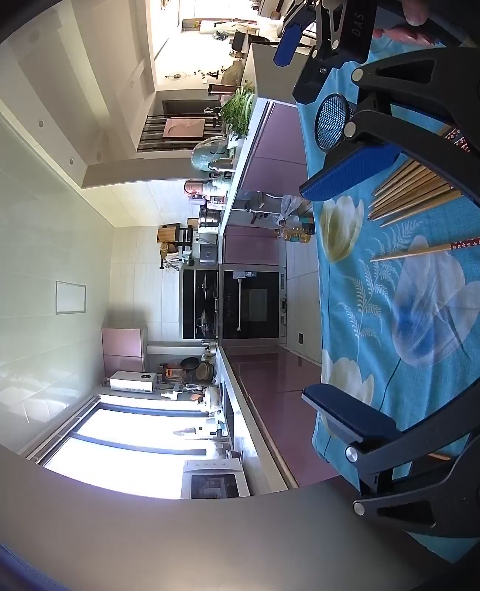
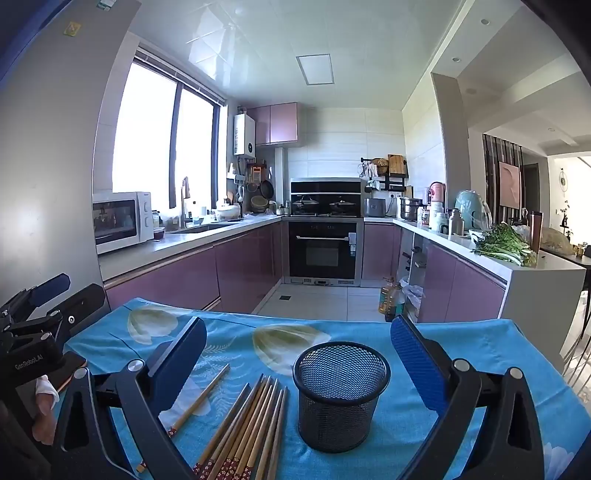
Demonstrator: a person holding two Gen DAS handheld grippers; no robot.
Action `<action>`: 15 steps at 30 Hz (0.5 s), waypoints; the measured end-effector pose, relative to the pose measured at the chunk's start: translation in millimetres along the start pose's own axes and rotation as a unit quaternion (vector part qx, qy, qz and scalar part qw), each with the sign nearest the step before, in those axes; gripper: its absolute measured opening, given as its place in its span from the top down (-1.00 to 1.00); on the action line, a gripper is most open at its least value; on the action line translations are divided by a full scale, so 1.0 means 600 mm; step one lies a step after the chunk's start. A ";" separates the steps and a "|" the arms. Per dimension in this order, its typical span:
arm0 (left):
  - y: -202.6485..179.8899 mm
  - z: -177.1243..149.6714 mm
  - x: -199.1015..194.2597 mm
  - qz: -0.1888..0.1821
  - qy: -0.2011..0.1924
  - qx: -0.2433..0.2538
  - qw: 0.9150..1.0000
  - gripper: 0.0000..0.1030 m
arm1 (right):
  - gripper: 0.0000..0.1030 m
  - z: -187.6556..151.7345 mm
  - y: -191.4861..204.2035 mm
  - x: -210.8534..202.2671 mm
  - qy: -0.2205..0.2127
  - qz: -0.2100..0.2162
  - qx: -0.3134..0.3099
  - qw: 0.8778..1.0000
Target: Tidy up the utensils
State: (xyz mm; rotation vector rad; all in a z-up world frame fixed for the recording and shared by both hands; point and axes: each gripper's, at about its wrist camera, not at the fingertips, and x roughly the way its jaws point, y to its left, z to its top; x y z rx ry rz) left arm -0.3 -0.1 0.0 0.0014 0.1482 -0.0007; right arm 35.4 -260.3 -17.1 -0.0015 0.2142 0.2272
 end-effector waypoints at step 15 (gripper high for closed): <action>-0.001 0.000 -0.004 0.001 0.001 0.000 1.000 -0.89 | -0.88 0.000 -0.002 0.000 0.000 0.000 0.001 1.000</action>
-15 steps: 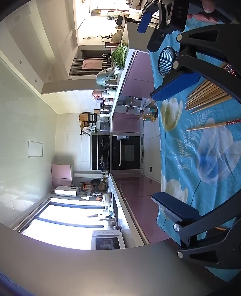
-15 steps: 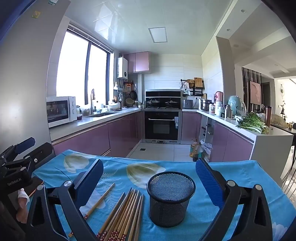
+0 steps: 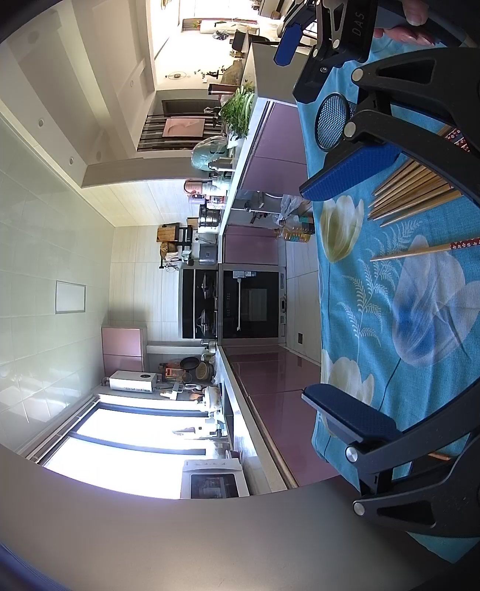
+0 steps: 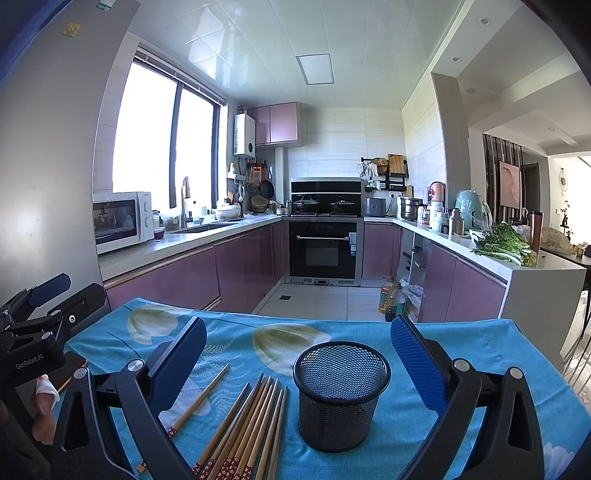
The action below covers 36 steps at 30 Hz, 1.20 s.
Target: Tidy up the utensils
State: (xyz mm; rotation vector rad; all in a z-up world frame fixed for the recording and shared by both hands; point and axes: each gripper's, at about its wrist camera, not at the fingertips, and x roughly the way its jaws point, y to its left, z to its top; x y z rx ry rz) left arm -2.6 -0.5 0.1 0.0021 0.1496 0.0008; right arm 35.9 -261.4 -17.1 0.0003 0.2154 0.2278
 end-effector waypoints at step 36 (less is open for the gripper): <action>-0.001 -0.002 0.007 -0.002 -0.002 -0.001 1.000 -0.89 | -0.88 0.001 -0.004 -0.001 -0.001 -0.001 0.001 1.000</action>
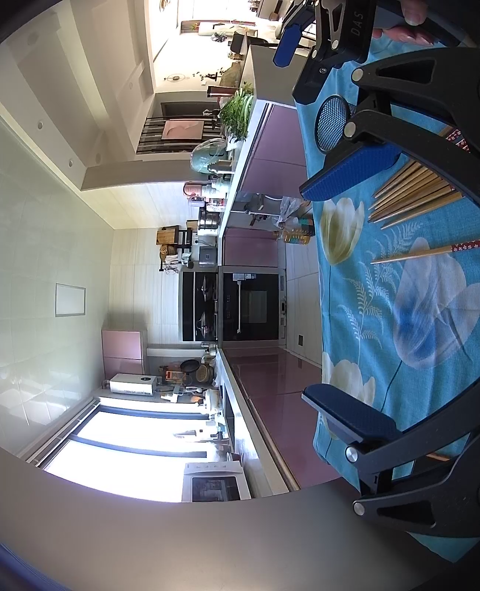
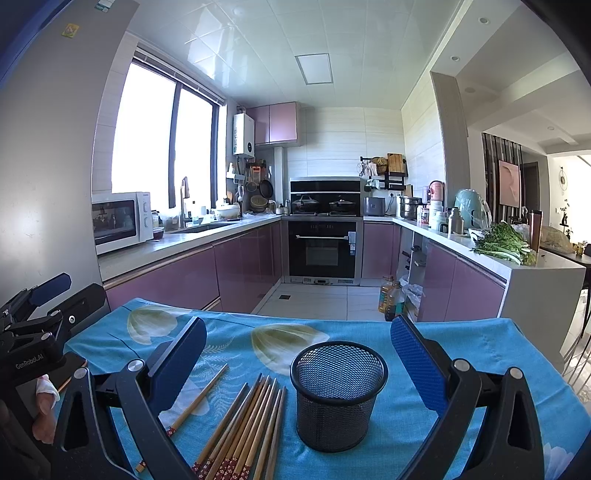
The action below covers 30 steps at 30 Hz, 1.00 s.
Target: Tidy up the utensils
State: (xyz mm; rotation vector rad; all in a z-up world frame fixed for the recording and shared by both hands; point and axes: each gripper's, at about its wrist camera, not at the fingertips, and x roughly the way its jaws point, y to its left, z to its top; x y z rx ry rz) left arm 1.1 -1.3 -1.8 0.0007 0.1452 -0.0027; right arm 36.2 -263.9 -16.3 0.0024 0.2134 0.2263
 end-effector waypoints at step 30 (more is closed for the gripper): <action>-0.007 -0.010 0.019 -0.008 0.049 0.025 0.998 -0.89 | -0.88 -0.008 -0.014 0.004 0.022 0.017 0.012 1.000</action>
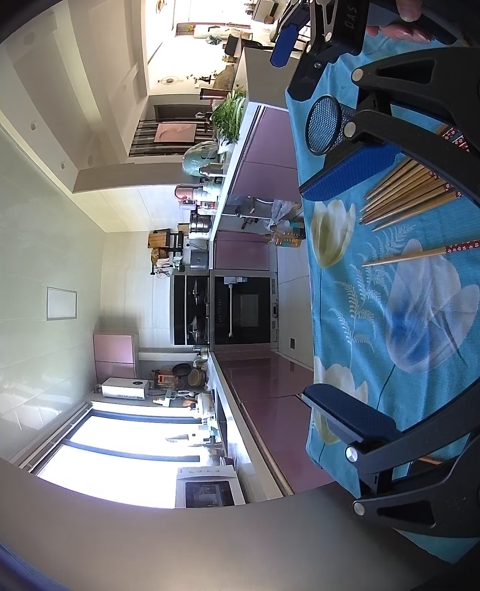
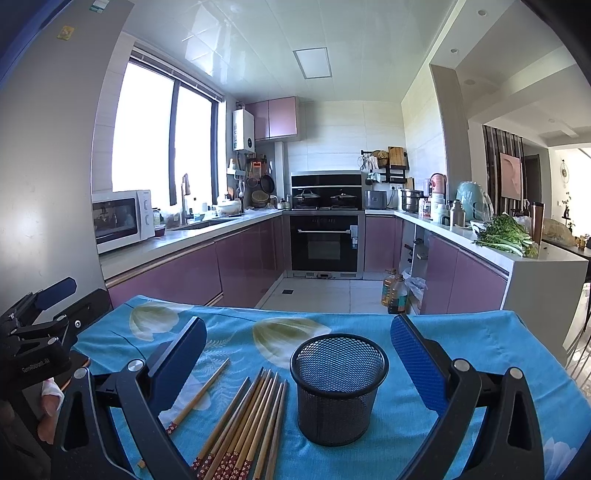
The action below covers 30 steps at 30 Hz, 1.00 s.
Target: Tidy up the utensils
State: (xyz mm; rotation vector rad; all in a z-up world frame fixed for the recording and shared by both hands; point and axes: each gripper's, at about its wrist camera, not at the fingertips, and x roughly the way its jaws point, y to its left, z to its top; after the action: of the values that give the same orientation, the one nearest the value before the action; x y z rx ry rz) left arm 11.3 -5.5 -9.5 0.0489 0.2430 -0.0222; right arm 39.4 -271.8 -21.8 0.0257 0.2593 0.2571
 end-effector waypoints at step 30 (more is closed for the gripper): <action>-0.081 -0.127 0.227 -0.120 0.299 0.042 0.946 0.01 | 0.24 -0.141 0.006 0.152 0.299 0.053 -0.009 0.953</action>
State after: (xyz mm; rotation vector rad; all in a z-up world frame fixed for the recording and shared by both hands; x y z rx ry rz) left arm 123.9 -52.2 -118.3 0.1118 0.8567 -0.2634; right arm 102.3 -245.8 -126.1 -0.0573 0.8616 0.3709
